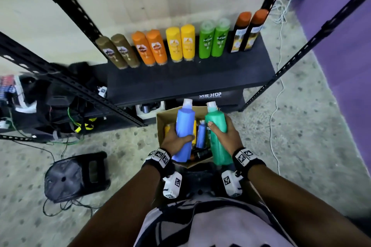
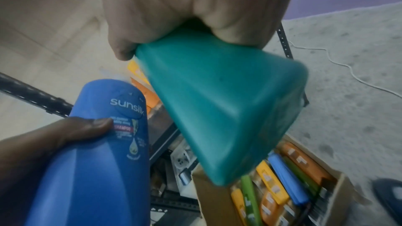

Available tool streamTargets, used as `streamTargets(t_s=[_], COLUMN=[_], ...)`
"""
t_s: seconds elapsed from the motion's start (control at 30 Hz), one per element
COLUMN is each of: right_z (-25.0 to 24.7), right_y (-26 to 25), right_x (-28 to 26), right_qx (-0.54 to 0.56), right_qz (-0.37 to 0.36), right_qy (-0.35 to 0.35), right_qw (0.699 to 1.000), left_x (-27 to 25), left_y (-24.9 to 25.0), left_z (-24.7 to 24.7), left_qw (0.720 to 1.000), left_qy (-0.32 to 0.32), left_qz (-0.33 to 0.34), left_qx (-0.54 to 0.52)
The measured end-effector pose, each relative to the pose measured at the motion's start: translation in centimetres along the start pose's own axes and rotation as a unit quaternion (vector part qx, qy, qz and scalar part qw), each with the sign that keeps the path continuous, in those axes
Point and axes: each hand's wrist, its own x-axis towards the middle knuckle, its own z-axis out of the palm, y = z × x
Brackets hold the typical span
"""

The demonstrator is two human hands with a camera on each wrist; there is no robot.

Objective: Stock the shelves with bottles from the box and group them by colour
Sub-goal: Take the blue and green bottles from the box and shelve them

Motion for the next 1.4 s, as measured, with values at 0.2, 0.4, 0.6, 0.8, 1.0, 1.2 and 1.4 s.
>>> streamTargets(t_s=[0.2, 0.4, 0.6, 0.8, 1.0, 1.2, 1.4], right_z=[-1.6, -3.4, -5.1, -7.6, -10.6, -13.1, -14.9], right_y=[-4.5, -9.6, -15.9, -22.9, -29.4, -35.1, -41.7], right_x=[1.1, 1.9, 2.1, 1.7, -0.2, -3.2, -5.7], right_qx=[0.05, 0.12, 0.171, 0.195, 0.204, 0.218, 0.225], right_qz=[-0.058, -0.148, -0.249, -0.339, -0.428, -0.51, -0.577], right_qy=[0.046, 0.069, 0.098, 0.133, 0.179, 0.174, 0.189], right_qw=[0.996, 0.979, 0.948, 0.911, 0.862, 0.814, 0.762], left_x=[0.2, 0.6, -0.6, -3.8, -7.6, -12.7, -17.6], left_y=[5.3, 11.6, 19.3, 26.4, 33.2, 39.3, 44.5], left_z=[0.8, 0.0, -1.3, -1.9, -3.3, -4.5, -6.6], left_qw=[0.995, 0.983, 0.957, 0.921, 0.88, 0.836, 0.793], left_qy=[0.019, 0.02, 0.007, -0.001, 0.014, 0.027, 0.039], left_qz=[0.099, 0.174, 0.283, 0.371, 0.456, 0.526, 0.585], left_qx=[-0.013, -0.047, -0.059, -0.118, -0.133, -0.15, -0.169])
